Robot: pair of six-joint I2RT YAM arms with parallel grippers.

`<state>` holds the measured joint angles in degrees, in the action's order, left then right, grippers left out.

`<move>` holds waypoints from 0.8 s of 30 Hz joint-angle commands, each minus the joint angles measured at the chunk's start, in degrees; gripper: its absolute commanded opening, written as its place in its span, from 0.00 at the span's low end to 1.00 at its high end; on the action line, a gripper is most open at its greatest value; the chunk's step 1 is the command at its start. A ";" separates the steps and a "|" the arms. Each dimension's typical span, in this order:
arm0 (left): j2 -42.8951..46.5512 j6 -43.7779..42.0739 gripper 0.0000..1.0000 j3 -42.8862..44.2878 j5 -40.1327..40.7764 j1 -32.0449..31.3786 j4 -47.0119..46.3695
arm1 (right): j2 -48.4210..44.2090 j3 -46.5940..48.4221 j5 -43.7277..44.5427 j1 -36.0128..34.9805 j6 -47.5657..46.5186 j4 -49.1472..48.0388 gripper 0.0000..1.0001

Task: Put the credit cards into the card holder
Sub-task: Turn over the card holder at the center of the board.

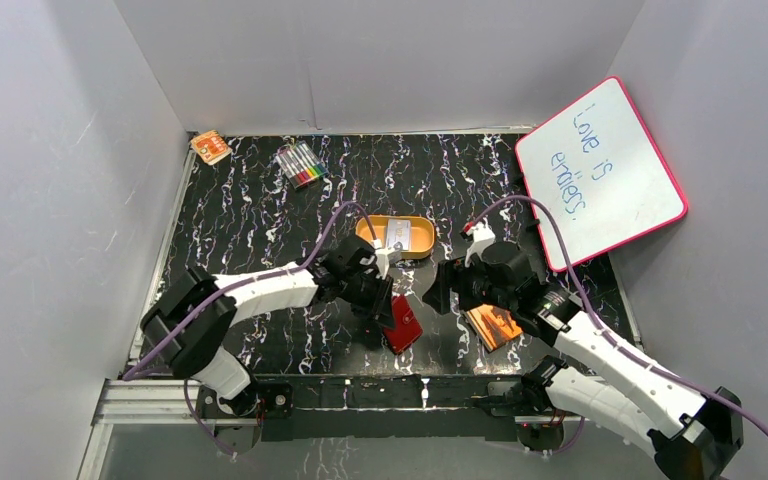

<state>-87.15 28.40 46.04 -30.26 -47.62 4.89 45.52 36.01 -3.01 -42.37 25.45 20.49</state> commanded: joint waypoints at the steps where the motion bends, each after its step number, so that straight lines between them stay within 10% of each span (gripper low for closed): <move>1: -2.73 -0.12 0.06 2.09 3.69 0.57 1.29 | 0.79 -1.14 -1.40 0.23 3.30 -1.88 0.87; 10: 5.61 2.71 0.69 2.55 21.84 0.68 12.71 | 2.19 -1.91 -1.48 0.11 3.97 -1.86 0.86; 24: 33.75 25.72 0.68 -14.41 28.07 0.31 5.39 | 13.25 -9.98 -4.08 -1.13 20.52 -16.84 0.63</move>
<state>-57.91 45.25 36.67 -4.12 -47.11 14.22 56.07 28.23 -5.41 -42.92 38.28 12.69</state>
